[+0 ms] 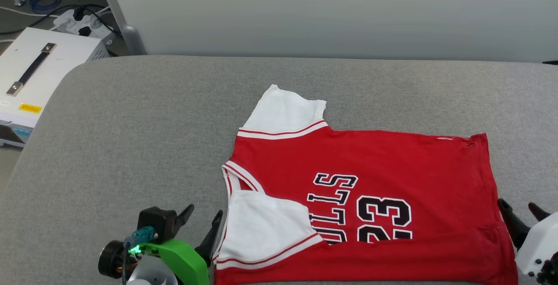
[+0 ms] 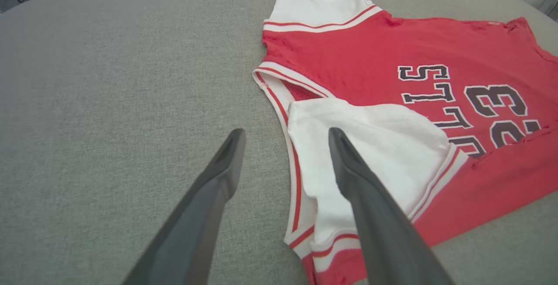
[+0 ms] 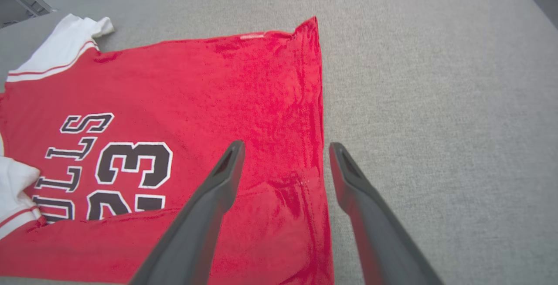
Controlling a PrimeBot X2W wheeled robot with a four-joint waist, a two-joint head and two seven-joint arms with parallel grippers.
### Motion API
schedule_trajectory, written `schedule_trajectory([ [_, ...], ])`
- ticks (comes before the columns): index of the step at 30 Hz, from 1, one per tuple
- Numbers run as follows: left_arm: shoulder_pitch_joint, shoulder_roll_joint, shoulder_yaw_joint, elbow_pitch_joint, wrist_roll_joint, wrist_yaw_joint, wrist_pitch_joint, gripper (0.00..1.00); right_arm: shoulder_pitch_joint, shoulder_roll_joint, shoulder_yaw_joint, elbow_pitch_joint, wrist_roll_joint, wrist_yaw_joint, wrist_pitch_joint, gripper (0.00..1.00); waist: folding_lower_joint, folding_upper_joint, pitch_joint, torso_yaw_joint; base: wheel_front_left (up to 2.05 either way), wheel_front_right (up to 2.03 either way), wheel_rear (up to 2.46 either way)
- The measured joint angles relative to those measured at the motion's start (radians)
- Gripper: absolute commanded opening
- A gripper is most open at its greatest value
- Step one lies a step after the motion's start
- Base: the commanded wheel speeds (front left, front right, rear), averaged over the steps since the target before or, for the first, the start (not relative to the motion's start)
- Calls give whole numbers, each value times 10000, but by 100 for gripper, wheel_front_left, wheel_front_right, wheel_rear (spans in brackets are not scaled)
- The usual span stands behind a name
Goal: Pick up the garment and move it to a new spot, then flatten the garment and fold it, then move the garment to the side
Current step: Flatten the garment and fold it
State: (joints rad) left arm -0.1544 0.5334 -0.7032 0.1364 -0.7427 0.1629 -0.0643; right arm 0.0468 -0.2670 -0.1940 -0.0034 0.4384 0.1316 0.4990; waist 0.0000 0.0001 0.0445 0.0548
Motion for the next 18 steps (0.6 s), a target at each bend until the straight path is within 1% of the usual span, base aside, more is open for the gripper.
schedule_trajectory([
  [4, -132, -98, 422, -102, 238, 151, -1147, 100, -121, -119, 150, -523, 8, -2, -1570, 100, 0, 0, -172, 27, 0, 0, 0],
  [6, -179, -272, 715, -178, 284, 291, -1559, 100, -124, -242, 257, -736, -178, 0, -2399, 100, 0, 0, -218, 58, 0, 0, 0],
  [8, -177, -541, 1112, -301, 311, 418, -1810, 100, -114, -36, 242, -851, -119, -2, -3145, 100, 0, 0, -258, 85, 0, 0, 0],
  [10, -153, -752, 1463, -500, 449, 453, -1902, 100, -79, 94, 360, -978, -125, -2, -3693, 100, 0, 0, -272, 110, 0, 0, 0],
  [12, -76, -1003, 1946, -769, 794, 453, -1916, 100, -57, 217, 408, -1070, -125, -2, -4219, 100, 0, 0, -260, 129, 0, 0, 0],
  [15, 221, -1559, 2863, -1308, 1524, 387, -1918, 100, 30, 385, 481, -1137, -140, -2, -4945, 100, 0, 0, -232, 155, 0, 0, 0],
  [18, 709, -2079, 3496, -1492, 2109, 0, -1918, 100, 182, 483, 631, -1118, -313, -2, -5402, 100, 0, 0, -216, 162, 0, 0, 0],
])
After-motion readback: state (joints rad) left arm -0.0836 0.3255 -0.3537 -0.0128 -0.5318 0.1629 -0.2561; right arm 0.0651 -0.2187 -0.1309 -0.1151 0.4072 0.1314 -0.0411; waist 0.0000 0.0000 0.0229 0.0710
